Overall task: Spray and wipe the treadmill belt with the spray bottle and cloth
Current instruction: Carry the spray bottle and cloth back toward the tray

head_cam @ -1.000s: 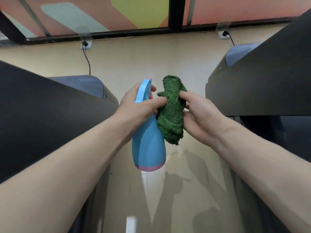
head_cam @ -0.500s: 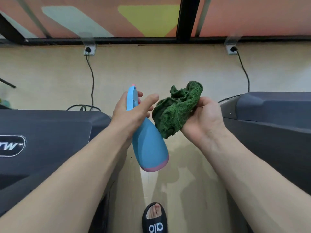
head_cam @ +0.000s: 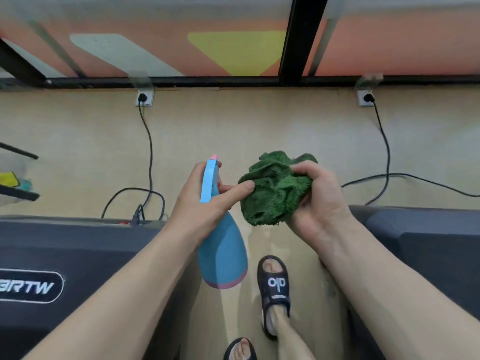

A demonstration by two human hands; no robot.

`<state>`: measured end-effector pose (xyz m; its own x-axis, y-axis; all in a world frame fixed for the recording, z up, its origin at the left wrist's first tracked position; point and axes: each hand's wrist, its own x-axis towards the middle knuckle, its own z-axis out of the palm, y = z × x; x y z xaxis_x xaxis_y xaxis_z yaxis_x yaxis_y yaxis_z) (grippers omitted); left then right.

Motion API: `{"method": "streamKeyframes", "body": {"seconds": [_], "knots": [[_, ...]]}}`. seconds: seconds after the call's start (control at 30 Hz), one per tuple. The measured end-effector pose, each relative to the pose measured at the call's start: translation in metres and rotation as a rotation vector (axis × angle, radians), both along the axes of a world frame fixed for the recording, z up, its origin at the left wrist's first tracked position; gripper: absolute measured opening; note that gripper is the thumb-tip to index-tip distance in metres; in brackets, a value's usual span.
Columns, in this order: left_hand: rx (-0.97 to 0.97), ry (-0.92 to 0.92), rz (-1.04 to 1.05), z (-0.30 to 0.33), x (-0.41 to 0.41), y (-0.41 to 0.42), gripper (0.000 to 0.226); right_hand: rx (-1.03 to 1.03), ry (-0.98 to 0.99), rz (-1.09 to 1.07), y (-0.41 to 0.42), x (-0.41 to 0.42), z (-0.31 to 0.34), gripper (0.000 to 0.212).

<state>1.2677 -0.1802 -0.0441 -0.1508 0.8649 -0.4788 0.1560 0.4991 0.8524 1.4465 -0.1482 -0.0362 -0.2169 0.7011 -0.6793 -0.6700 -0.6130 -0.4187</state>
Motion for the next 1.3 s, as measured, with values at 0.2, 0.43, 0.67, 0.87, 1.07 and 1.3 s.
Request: {"method": "streamKeyframes", "body": {"seconds": [0.2, 0.43, 0.67, 0.87, 1.07, 1.3], "knots": [[0.029, 0.091, 0.047, 0.024, -0.005, 0.072, 0.047, -0.012, -0.019, -0.002, 0.074, -0.004, 0.014, 0.034], [0.001, -0.027, 0.002, 0.055, -0.008, 0.132, 0.06, -0.054, -0.028, 0.129, 0.158, -0.035, 0.042, 0.036], [0.005, -0.086, 0.11, 0.07, -0.037, 0.204, 0.045, -0.066, -0.313, 0.297, 0.233, -0.079, 0.066, 0.014], [-0.056, -0.092, 0.06, 0.113, -0.113, 0.27, 0.042, 0.009, -0.808, 0.633, 0.297, -0.114, 0.079, 0.068], [-0.018, -0.013, -0.022, 0.15, -0.183, 0.324, 0.023, 0.619, -0.771, 1.027, 0.376, -0.163, 0.101, 0.057], [-0.054, 0.17, 0.134, 0.155, -0.256, 0.385, 0.019, 1.099, -1.108, 1.273, 0.47, -0.239, 0.106, 0.002]]}}
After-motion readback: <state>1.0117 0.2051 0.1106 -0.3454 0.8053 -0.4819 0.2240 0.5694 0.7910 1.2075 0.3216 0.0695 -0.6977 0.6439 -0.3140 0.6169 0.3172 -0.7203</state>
